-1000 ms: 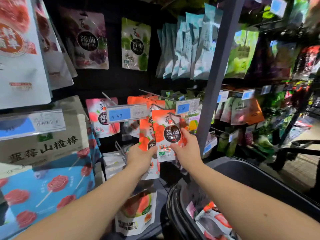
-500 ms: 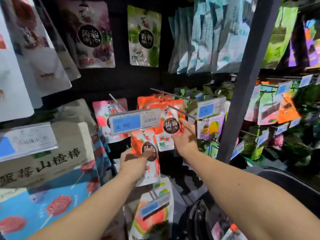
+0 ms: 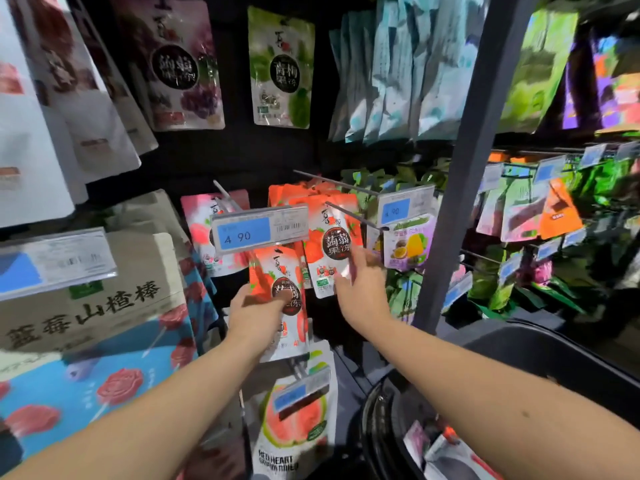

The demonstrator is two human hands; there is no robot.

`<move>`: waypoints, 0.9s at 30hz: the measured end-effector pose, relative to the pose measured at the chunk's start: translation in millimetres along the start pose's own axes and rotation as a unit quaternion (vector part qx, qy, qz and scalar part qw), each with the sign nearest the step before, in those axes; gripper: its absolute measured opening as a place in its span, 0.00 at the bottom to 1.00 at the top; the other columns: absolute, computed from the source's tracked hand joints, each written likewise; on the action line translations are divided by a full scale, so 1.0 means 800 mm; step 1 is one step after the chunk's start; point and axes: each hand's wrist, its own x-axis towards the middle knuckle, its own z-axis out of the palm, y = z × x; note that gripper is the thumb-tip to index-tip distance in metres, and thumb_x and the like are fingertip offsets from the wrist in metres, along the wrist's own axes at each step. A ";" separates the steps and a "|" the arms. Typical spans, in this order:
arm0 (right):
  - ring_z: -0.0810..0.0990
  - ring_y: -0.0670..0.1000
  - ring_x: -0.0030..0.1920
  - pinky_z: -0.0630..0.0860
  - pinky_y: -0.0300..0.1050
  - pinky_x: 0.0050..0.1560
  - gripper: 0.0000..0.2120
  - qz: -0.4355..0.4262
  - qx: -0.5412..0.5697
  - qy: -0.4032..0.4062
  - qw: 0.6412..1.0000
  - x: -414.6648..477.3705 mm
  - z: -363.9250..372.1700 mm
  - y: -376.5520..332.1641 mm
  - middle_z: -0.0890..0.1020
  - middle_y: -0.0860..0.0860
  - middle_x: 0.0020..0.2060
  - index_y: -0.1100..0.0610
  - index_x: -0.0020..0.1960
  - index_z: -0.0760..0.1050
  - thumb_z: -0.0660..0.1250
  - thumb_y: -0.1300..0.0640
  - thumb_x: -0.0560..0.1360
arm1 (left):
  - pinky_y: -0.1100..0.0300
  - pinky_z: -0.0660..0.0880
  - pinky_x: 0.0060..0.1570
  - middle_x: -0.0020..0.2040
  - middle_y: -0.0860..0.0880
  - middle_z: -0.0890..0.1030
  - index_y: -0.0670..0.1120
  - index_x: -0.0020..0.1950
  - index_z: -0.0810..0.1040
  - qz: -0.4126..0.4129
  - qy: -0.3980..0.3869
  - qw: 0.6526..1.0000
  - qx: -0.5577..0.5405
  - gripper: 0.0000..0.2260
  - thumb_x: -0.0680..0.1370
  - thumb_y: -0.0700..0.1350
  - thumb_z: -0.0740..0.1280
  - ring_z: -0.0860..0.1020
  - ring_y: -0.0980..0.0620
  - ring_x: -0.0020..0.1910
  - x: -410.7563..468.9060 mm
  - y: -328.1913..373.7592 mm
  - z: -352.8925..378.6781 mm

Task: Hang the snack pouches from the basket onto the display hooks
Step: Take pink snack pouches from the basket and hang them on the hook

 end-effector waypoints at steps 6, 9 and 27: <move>0.80 0.55 0.60 0.75 0.44 0.61 0.30 0.063 0.166 -0.191 0.965 -0.077 -0.042 -0.043 0.77 0.57 0.67 0.53 0.80 0.62 0.67 0.54 0.82 | 0.49 0.74 0.36 0.27 0.47 0.77 0.42 0.40 0.79 0.006 0.000 1.000 0.029 0.10 0.71 0.50 0.72 0.72 0.46 0.27 -0.033 0.022 -0.005; 0.82 0.48 0.37 0.80 0.46 0.43 0.31 0.080 0.248 -0.211 0.942 -0.096 -0.058 -0.050 0.83 0.53 0.51 0.49 0.80 0.61 0.69 0.57 0.81 | 0.51 0.73 0.37 0.27 0.45 0.76 0.44 0.31 0.77 0.008 -0.034 0.999 0.024 0.12 0.71 0.50 0.69 0.74 0.46 0.28 -0.054 0.035 0.009; 0.79 0.47 0.59 0.78 0.46 0.64 0.38 0.021 0.136 0.050 0.989 -0.107 -0.151 0.003 0.73 0.47 0.57 0.38 0.78 0.63 0.75 0.58 0.75 | 0.69 0.72 0.33 0.45 0.52 0.84 0.47 0.55 0.80 0.113 -0.139 0.981 0.077 0.08 0.77 0.43 0.73 0.81 0.58 0.41 -0.101 0.053 0.102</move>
